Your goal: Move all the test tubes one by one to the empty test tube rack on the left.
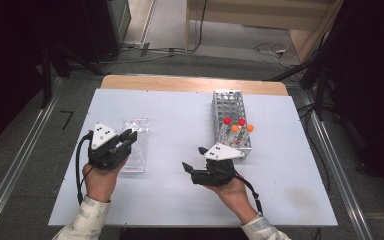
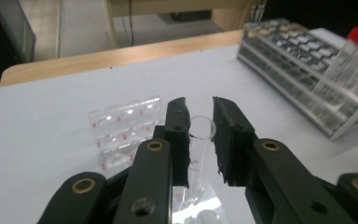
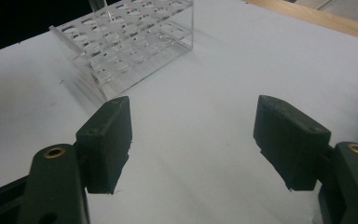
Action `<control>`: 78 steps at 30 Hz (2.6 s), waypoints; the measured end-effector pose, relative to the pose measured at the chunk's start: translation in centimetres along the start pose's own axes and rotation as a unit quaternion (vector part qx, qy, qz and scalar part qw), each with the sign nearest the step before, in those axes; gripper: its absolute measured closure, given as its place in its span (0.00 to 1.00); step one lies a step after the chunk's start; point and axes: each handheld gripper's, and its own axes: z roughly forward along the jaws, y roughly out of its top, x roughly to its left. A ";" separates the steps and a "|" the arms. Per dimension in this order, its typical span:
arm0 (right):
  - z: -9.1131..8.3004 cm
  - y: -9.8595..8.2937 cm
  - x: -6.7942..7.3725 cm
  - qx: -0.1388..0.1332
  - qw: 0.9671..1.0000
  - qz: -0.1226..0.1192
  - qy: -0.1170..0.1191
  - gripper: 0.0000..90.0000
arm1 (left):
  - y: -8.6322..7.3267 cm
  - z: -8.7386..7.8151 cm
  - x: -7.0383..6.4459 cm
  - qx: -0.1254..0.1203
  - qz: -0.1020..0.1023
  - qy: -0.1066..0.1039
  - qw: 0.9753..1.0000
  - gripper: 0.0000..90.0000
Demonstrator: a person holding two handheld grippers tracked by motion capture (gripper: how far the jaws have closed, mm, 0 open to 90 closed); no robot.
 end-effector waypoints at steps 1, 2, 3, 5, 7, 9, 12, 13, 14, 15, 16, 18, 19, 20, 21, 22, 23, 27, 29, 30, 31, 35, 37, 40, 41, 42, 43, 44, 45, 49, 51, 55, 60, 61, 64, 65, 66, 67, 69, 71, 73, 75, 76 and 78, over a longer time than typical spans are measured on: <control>-0.1 0.0 0.0 -0.001 1.000 -0.001 -0.001 0.29 | -0.3 0.2 0.0 0.005 0.000 0.000 1.000 0.85; -0.1 0.0 0.0 -0.002 1.000 0.000 -0.001 0.29 | -0.5 0.4 0.0 0.011 0.001 0.001 1.000 0.85; -0.2 0.0 0.0 -0.003 1.000 0.000 -0.002 0.29 | -0.8 0.5 -0.1 0.015 0.001 0.001 1.000 0.85; -0.3 0.0 -0.1 -0.003 1.000 0.001 -0.001 0.29 | -1.1 0.7 -0.2 0.016 0.003 0.001 1.000 0.85; -0.3 0.0 -0.1 -0.002 1.000 0.000 -0.002 0.29 | -1.1 0.7 -0.4 0.017 0.007 0.003 1.000 0.85; -0.3 0.0 -0.1 -0.003 1.000 0.000 -0.001 0.29 | -1.1 0.7 -0.6 0.018 0.013 0.006 1.000 0.85; -0.3 0.0 0.0 -0.002 1.000 0.000 -0.001 0.29 | -1.1 0.7 -0.7 0.018 0.014 0.008 1.000 0.85; -0.3 0.0 0.0 -0.002 1.000 0.000 -0.001 0.29 | -1.2 0.7 -0.7 0.019 0.016 0.008 1.000 0.85; -0.3 0.0 0.0 -0.002 1.000 0.000 -0.001 0.29 | -1.2 0.7 -0.7 0.019 0.018 0.008 1.000 0.85; -0.3 0.0 0.0 -0.003 1.000 0.000 -0.001 0.29 | -1.2 0.7 -0.7 0.019 0.019 0.009 1.000 0.84; -0.3 0.0 -0.1 -0.003 1.000 0.000 -0.001 0.29 | -1.2 0.7 -0.7 0.020 0.019 0.009 1.000 0.84; -0.3 0.0 -0.1 -0.003 1.000 0.001 -0.002 0.29 | -1.2 0.8 -0.7 0.021 0.019 0.008 1.000 0.84; -0.3 0.0 -0.1 -0.003 1.000 0.001 -0.002 0.29 | -1.2 0.8 -0.7 0.022 0.018 0.007 1.000 0.83; -0.3 0.0 -0.1 -0.003 1.000 0.001 -0.002 0.29 | -1.2 0.8 -0.6 0.024 0.016 0.007 1.000 0.83; -0.3 0.0 -0.1 -0.003 1.000 0.001 -0.002 0.29 | -1.3 0.9 -0.6 0.026 0.014 0.004 1.000 0.83; -0.3 0.0 0.0 -0.002 1.000 0.000 -0.001 0.29 | -1.3 1.0 -0.5 0.027 0.011 0.003 1.000 0.83; -0.3 0.0 0.0 -0.002 1.000 0.000 -0.001 0.29 | -1.4 1.0 -0.5 0.028 0.009 0.002 1.000 0.83; -0.3 0.0 -0.1 -0.003 1.000 0.000 -0.002 0.29 | -1.4 1.0 -0.3 0.027 0.002 -0.002 1.000 0.80; -0.3 0.0 -0.2 -0.003 1.000 0.002 -0.003 0.29 | -1.3 1.0 -0.3 0.028 0.001 -0.002 1.000 0.78; -0.3 0.0 -0.2 -0.004 1.000 0.002 -0.003 0.29 | -1.4 0.9 -0.3 0.026 0.000 -0.002 1.000 0.78; -0.4 0.0 -0.2 -0.003 1.000 0.002 -0.004 0.29 | -1.3 0.9 -0.3 0.025 -0.001 -0.003 1.000 0.78; -0.8 0.0 -0.8 -0.009 1.000 0.009 -0.010 0.29 | -1.3 0.8 -0.2 0.022 -0.008 -0.002 1.000 0.73; -1.1 0.0 -1.2 -0.012 1.000 0.012 -0.017 0.29 | -1.3 0.8 -0.3 0.019 -0.014 -0.002 1.000 0.69; -1.8 -0.1 -2.0 -0.013 0.999 0.015 -0.026 0.30 | -1.2 0.7 -0.3 0.013 -0.020 0.004 1.000 0.57; -2.0 -0.2 -2.2 -0.014 0.999 0.017 -0.030 0.30 | -1.1 0.6 -0.3 0.012 -0.021 0.012 1.000 0.50; -2.3 -0.3 -2.6 -0.014 0.999 0.021 -0.034 0.30 | -1.1 0.6 -0.3 0.009 -0.023 0.014 1.000 0.45; -2.4 -0.3 -2.8 -0.016 0.999 0.022 -0.037 0.30 | -1.1 0.6 -0.3 0.007 -0.025 0.017 1.000 0.41; -2.7 -0.4 -3.0 -0.016 0.999 0.024 -0.040 0.30 | -1.0 0.6 -0.3 0.007 -0.029 0.020 0.999 0.36; -2.9 -0.5 -3.2 -0.016 0.999 0.025 -0.042 0.30 | -1.0 0.6 -0.3 0.008 -0.031 0.020 0.999 0.32; -3.5 -0.7 -3.9 -0.018 0.998 0.030 -0.053 0.30 | -1.0 0.7 -0.3 0.009 -0.037 0.020 0.999 0.25; -3.8 -0.7 -4.2 -0.019 0.998 0.033 -0.058 0.30 | -1.0 0.7 -0.3 0.007 -0.036 0.022 0.999 0.25; -4.0 -0.8 -4.7 -0.020 0.996 0.037 -0.072 0.30 | -0.9 0.7 -0.3 0.010 -0.036 0.023 0.999 0.21; -3.6 -1.1 -5.6 -0.019 0.994 0.039 -0.099 0.33 | -0.9 0.9 -0.4 0.017 -0.038 0.018 0.999 0.19; -3.5 -1.2 -5.8 -0.017 0.994 0.040 -0.104 0.34 | -0.9 0.9 -0.4 0.018 -0.038 0.019 0.999 0.17; -3.0 -1.6 -6.4 -0.013 0.993 0.050 -0.110 0.38 | -0.9 1.0 -0.5 0.018 -0.037 0.019 0.999 0.15; -2.8 -1.7 -6.6 -0.014 0.992 0.050 -0.112 0.40 | -0.9 1.0 -0.5 0.017 -0.038 0.019 0.999 0.15; -2.6 -1.8 -6.7 -0.012 0.992 0.050 -0.115 0.42 | -0.9 0.9 -0.6 0.016 -0.037 0.019 0.999 0.14; -2.5 -1.9 -6.8 -0.012 0.992 0.051 -0.118 0.43 | -0.9 0.9 -0.6 0.013 -0.038 0.017 0.999 0.14; -2.3 -1.9 -6.9 -0.015 0.991 0.052 -0.122 0.47 | -0.8 0.9 -0.6 0.014 -0.035 0.012 0.999 0.13; -2.1 -1.9 -7.1 -0.020 0.990 0.055 -0.125 0.51 | -0.9 0.9 -0.7 0.014 -0.033 0.013 0.999 0.12; -1.8 -1.9 -7.3 -0.021 0.990 0.057 -0.129 0.56 | -0.9 0.9 -0.8 0.014 -0.032 0.014 0.999 0.12; -1.6 -2.0 -7.5 -0.021 0.990 0.061 -0.127 0.60 | -0.8 0.9 -0.9 0.013 -0.031 0.014 0.999 0.12; -1.5 -2.0 -7.6 -0.020 0.990 0.063 -0.127 0.62 | -0.8 0.9 -0.9 0.012 -0.031 0.015 0.999 0.12; -1.3 -2.1 -7.6 -0.021 0.990 0.063 -0.128 0.66 | -0.8 0.9 -0.9 0.011 -0.032 0.014 0.999 0.12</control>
